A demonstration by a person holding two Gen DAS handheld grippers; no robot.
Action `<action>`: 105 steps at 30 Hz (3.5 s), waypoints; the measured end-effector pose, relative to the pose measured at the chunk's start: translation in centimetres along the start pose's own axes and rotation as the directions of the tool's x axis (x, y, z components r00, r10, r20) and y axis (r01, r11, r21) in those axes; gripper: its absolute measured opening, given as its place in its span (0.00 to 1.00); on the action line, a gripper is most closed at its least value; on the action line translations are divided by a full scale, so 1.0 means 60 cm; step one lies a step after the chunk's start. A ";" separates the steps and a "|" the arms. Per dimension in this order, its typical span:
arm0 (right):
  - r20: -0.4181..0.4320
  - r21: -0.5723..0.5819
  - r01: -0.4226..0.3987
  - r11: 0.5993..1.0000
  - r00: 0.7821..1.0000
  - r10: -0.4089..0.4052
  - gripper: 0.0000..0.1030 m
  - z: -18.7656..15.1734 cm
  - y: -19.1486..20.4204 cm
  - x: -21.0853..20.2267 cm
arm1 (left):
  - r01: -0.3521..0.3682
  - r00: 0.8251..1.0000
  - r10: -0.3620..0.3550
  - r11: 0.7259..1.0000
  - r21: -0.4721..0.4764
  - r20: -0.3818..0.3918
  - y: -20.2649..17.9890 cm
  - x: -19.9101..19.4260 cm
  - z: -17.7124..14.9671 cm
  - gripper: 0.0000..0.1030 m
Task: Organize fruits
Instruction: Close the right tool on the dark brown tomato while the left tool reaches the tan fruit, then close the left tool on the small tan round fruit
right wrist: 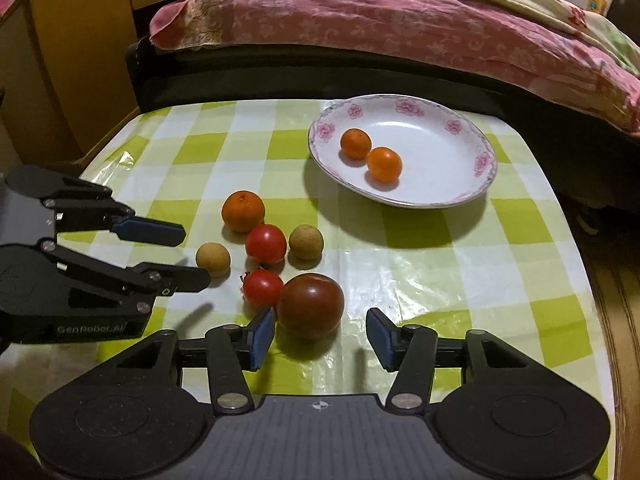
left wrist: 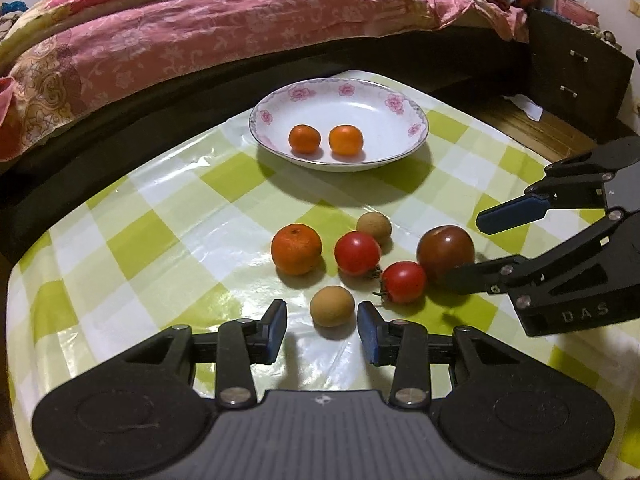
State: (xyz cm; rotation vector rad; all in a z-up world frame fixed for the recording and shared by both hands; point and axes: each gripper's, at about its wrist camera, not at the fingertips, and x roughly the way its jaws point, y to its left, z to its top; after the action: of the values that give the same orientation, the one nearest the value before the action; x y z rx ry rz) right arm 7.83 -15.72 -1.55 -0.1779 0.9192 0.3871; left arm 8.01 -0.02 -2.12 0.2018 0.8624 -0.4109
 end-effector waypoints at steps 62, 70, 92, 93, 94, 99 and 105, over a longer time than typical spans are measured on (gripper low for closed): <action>-0.005 0.031 -0.091 0.995 0.996 0.092 0.34 0.010 -0.018 0.049 | 0.056 0.998 -0.053 0.995 0.079 -0.041 -0.005 0.032 0.010 0.35; -0.015 0.035 -0.074 0.997 0.997 0.075 0.33 0.012 -0.016 0.048 | 0.037 0.998 -0.032 0.994 0.106 -0.049 -0.014 0.029 0.006 0.34; -0.010 -0.013 -0.005 1.000 1.000 0.005 0.34 0.005 0.001 0.048 | -0.038 0.997 0.043 0.996 0.085 -0.056 -0.035 0.030 0.007 0.33; -0.010 -0.014 -0.003 1.000 1.000 0.003 0.33 0.005 0.002 0.048 | -0.039 0.997 0.044 0.996 0.081 -0.057 -0.034 0.030 0.007 0.33; -0.011 -0.014 -0.001 1.000 1.000 0.001 0.33 0.006 0.002 0.047 | -0.040 0.997 0.044 0.996 0.074 -0.059 -0.034 0.030 0.007 0.33; -0.014 -0.004 0.006 1.000 1.000 -0.006 0.33 0.007 0.005 0.047 | -0.054 0.996 0.058 0.997 0.061 -0.067 -0.036 0.030 0.010 0.33; -0.018 0.014 0.008 1.000 1.000 -0.007 0.33 0.008 0.004 0.044 | -0.045 0.996 0.048 0.998 0.043 -0.069 -0.038 0.030 0.013 0.33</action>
State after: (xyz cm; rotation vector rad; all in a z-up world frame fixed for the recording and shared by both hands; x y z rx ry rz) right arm 9.55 -14.69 -3.36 -0.1723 0.9389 0.3725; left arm 8.60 -2.85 -3.05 0.2754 0.9172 -0.3799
